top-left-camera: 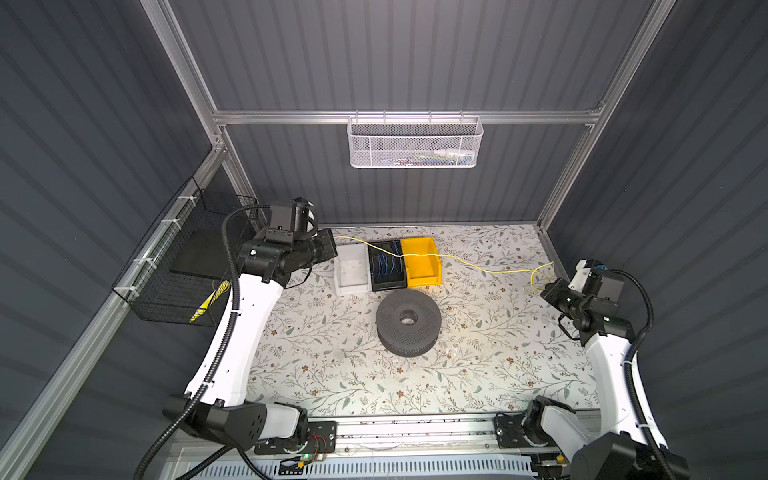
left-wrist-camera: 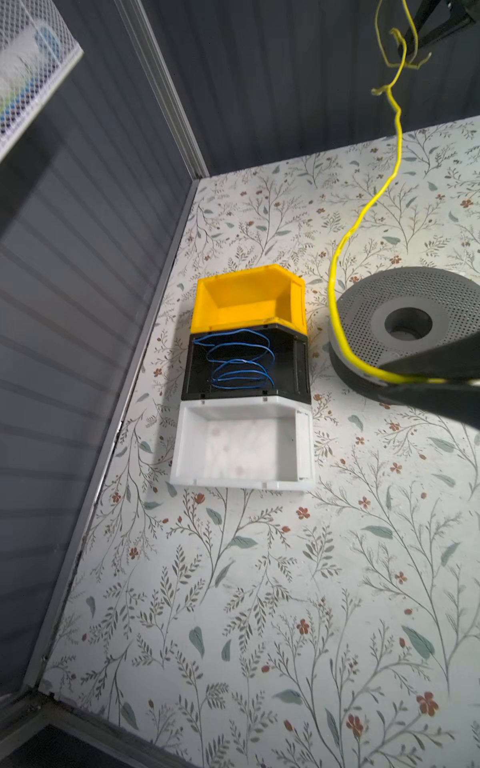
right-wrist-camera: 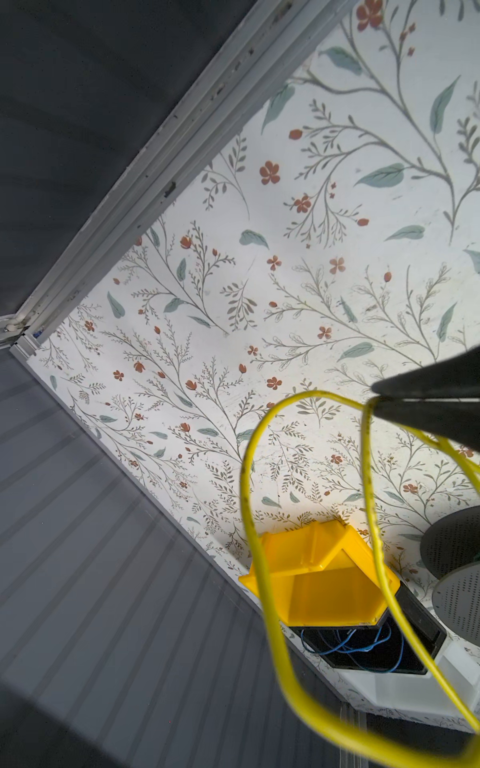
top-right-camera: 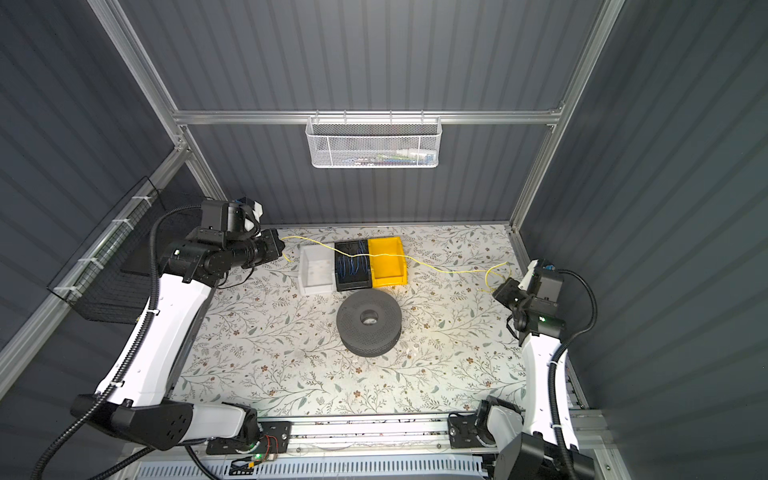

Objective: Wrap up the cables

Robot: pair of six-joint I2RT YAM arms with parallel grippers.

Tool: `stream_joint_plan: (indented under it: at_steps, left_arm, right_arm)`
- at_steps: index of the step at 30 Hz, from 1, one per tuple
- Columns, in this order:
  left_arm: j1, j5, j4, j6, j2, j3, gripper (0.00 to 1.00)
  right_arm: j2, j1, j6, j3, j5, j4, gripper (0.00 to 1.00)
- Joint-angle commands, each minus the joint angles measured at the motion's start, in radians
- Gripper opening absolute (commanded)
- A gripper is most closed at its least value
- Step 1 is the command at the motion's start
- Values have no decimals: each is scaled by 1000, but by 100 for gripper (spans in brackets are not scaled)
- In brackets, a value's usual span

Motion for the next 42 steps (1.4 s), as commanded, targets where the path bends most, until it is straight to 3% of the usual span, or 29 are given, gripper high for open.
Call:
stream_joint_plan:
  at_steps: [1,6,11,17,23,28,36,42]
  left_arm:
    - [34,-196,-45,32,20,105,0]
    - [39,-315,-167,7,86,198,0]
    - [80,-336,-156,-52,80,202,0]
    - [80,-80,-72,-29,103,198,0]
    - [80,206,53,-29,123,196,0]
    - [80,433,182,-99,141,191,0]
    - [79,558,204,-143,157,240,0]
    - [79,616,186,-82,101,139,0]
  right_arm:
    - [6,-57,-3,-25,157,10,0]
    - [1,-98,-3,-66,151,46,0]
    - [8,-118,2,-91,102,61,0]
    - [4,-109,25,-68,-40,74,0]
    - [-27,-35,17,-1,-151,30,0]
    - [-44,27,54,7,-227,27,16]
    - [56,145,126,-36,-364,120,55]
    - [220,197,133,-36,-381,156,66]
